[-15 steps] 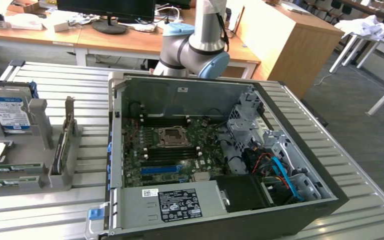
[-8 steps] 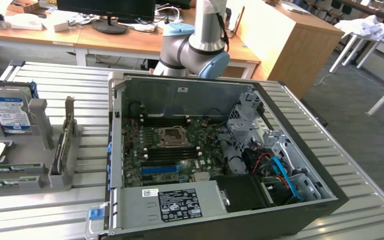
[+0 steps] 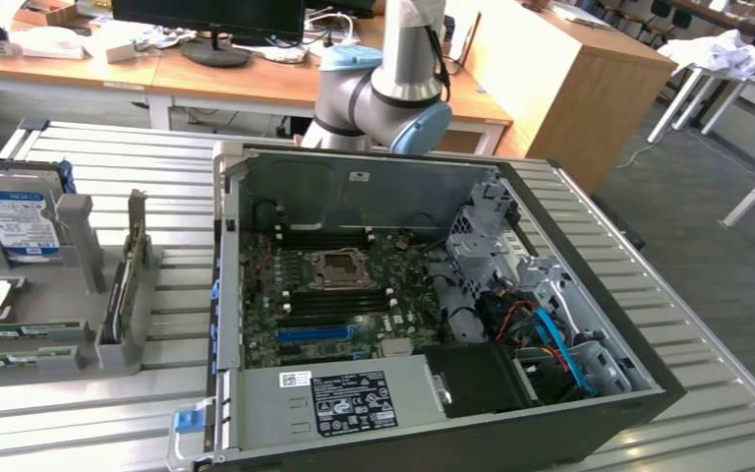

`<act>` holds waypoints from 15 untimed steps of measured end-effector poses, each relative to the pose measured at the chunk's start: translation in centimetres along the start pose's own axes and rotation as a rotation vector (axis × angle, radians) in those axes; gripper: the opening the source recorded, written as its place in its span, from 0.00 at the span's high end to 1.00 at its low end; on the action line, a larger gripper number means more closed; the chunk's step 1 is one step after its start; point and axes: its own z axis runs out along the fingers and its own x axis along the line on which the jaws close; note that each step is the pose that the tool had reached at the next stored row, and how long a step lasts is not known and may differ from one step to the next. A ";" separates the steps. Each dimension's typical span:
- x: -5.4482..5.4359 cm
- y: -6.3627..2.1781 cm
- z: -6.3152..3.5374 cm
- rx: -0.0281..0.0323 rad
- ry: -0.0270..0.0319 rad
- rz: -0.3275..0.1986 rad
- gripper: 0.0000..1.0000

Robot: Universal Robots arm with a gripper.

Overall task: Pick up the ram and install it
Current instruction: 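Pick up the ram and move it above insertion slot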

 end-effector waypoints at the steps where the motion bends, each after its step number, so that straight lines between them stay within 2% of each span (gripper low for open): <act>1: 0.0 0.00 0.00 0.0000 0.0000 0.000 0.89; 9: 0.0 0.00 0.00 0.0000 0.0000 0.000 0.89; 10: 0.0 0.00 0.00 0.0000 0.0000 0.000 0.83; 11: 0.0 0.00 0.00 0.0000 0.0000 0.000 0.83; 12: 0.0 0.00 0.00 -0.0001 0.0000 0.000 0.71; 13: 0.0 0.00 0.00 0.0000 0.0000 0.000 0.71; 14: 0.0 0.00 0.00 0.0000 0.0000 0.000 0.64; 15: 0.0 0.00 0.00 0.0000 0.0000 0.000 0.64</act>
